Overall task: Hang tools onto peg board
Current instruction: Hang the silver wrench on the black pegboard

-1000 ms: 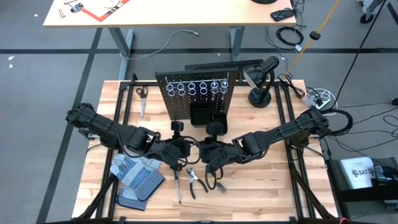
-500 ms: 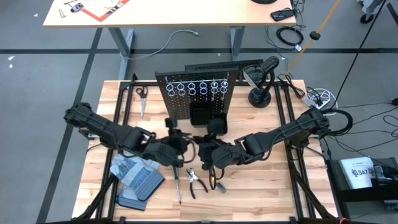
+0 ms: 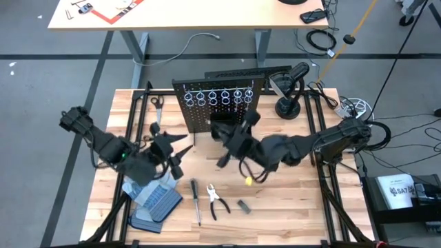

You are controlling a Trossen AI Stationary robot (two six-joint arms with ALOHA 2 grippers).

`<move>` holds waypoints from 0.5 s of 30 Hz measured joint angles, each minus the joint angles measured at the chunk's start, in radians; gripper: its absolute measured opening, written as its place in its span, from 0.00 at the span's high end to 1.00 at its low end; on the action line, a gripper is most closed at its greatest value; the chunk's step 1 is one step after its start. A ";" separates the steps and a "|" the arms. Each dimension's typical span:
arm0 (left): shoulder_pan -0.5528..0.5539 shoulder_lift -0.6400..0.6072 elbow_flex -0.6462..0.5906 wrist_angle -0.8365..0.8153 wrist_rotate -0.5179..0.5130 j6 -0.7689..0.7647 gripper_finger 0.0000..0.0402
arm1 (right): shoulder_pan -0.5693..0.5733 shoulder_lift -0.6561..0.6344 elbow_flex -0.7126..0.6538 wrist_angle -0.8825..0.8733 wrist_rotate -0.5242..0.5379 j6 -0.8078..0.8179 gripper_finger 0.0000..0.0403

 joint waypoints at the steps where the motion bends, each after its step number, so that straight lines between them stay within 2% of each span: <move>1: -0.019 0.002 -0.018 0.008 -0.027 -0.029 0.54 | -0.011 -0.005 0.000 0.041 -0.018 -0.021 0.99; 4: -0.072 0.015 -0.085 0.072 -0.114 -0.123 0.54 | -0.050 -0.027 0.000 0.127 -0.086 -0.020 0.99; 7: -0.117 0.045 -0.170 0.169 -0.194 -0.215 0.54 | -0.096 -0.043 0.000 0.168 -0.162 0.049 0.99; 15: -0.185 0.203 -0.391 0.584 -0.322 -0.348 0.54 | -0.210 -0.016 -0.002 0.189 -0.350 0.210 0.99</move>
